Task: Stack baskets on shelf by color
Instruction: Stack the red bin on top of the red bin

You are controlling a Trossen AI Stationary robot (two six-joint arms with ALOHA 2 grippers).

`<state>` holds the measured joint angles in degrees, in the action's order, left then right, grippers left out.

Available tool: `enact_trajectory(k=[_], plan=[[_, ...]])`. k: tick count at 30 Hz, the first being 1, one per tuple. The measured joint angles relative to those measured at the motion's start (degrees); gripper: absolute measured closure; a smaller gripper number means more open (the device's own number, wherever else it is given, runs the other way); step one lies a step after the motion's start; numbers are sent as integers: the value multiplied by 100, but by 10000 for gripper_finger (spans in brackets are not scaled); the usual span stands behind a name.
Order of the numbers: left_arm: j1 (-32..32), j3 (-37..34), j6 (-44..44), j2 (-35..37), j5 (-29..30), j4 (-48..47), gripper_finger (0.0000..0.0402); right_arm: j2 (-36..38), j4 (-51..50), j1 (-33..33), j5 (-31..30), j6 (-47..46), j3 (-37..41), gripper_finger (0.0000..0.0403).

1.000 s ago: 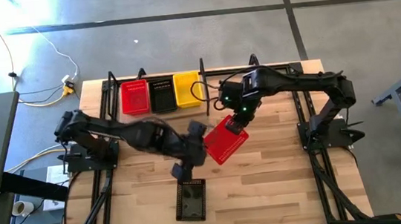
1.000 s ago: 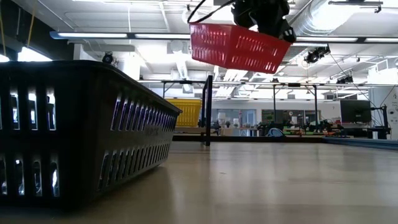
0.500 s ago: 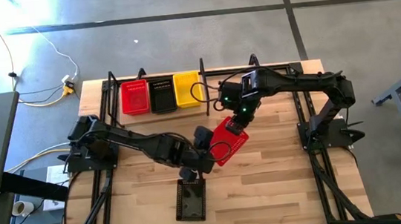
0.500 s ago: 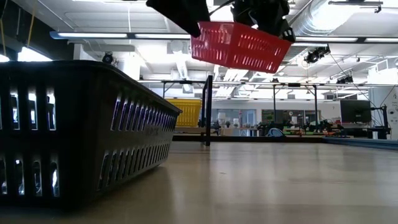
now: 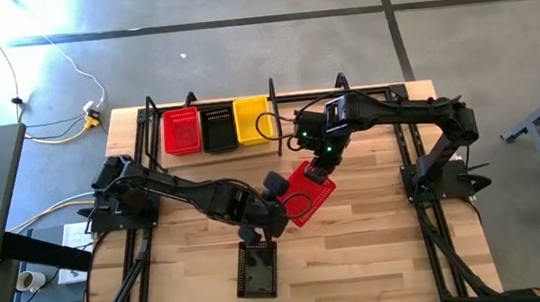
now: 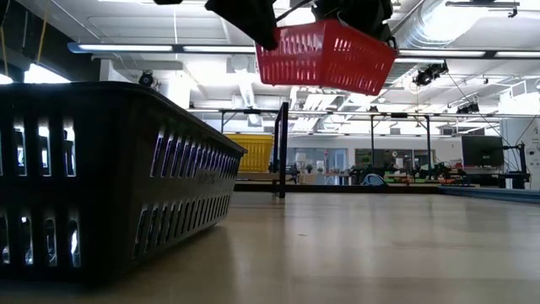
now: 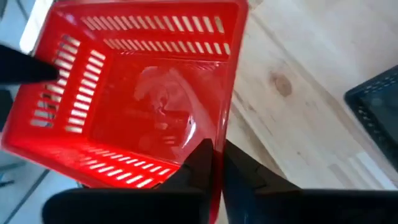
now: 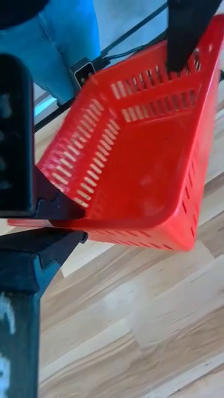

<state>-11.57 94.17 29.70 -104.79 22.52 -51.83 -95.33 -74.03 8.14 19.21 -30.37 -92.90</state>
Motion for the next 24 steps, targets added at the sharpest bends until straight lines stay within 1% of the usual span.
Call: enact_trajectory(k=[4,7,10,13,18,21,24], plan=[[69,0,-16,4,-234,-52,390,0,86,0,4,50,0,399],[130,1,-44,48,-410,-129,397,0,268,-27,-285,67,0,387],[172,0,-60,53,-445,-214,397,0,249,-39,-567,65,0,363],[223,0,7,76,-460,-316,399,0,257,-44,-712,-46,0,328],[341,0,86,76,-457,-679,400,2,255,91,-717,-214,0,276],[448,0,98,92,-584,-822,400,13,263,193,-762,-274,0,260],[574,0,158,183,-712,-883,400,38,286,266,-959,-279,0,255]])
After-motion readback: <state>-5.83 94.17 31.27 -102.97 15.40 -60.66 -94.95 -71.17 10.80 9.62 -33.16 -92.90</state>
